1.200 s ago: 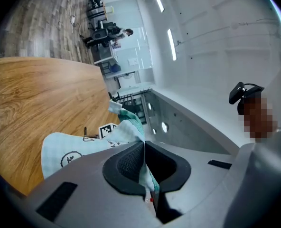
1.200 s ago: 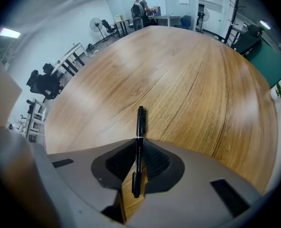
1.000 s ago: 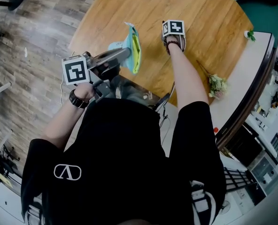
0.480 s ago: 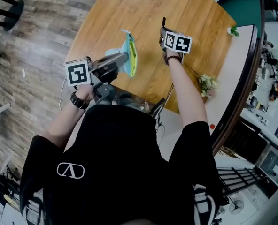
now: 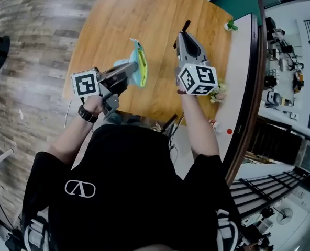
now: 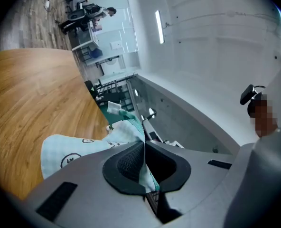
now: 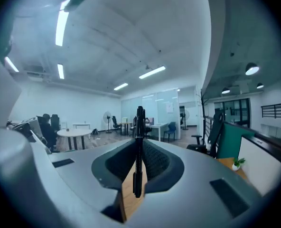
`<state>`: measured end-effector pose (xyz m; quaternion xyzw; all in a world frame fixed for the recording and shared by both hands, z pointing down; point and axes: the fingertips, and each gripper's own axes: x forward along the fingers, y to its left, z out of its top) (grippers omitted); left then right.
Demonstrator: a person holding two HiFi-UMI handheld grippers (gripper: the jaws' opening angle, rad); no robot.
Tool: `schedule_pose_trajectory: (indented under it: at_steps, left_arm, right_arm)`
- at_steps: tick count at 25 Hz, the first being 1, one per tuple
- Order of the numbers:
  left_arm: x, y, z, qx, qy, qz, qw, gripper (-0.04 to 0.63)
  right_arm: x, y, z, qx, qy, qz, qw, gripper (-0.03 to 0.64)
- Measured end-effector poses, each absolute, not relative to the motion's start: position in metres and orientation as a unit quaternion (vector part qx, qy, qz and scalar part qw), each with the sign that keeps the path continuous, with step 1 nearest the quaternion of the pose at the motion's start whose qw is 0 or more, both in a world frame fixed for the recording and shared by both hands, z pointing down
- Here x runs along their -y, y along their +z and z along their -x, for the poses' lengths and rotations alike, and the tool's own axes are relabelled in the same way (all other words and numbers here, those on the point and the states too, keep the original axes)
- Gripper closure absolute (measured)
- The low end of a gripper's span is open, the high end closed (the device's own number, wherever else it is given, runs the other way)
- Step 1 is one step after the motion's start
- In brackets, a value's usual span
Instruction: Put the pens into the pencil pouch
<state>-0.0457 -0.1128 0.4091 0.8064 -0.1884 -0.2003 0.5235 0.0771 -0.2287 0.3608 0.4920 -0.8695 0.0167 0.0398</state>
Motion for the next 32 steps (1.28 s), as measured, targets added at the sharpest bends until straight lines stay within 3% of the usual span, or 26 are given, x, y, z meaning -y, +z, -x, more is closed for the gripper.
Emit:
schedule_pose_trajectory:
  at_steps: [5,13,20,32]
  left_arm:
    - [0.125,0.396,0.026,0.171,-0.196,-0.813,0.521,0.586]
    - [0.133,0.382,0.016,0.154,-0.194,-0.820,0.515,0.586]
    - [0.139,0.378,0.014,0.152,-0.195,-0.821,0.514,0.586]
    - [0.142,0.363,0.019,0.153,-0.212,-0.824,0.503,0.586]
  right_arm:
    - [0.193,0.327,-0.107,0.851,-0.038,-0.524,-0.020,0.574]
    - [0.179,0.315,-0.118,0.837,-0.048,-0.543,-0.041,0.574]
    - [0.161,0.270,-0.068,0.870,-0.055,-0.481,-0.093,0.574]
    - [0.139,0.274,-0.009,0.903,-0.053,-0.419,-0.083,0.572]
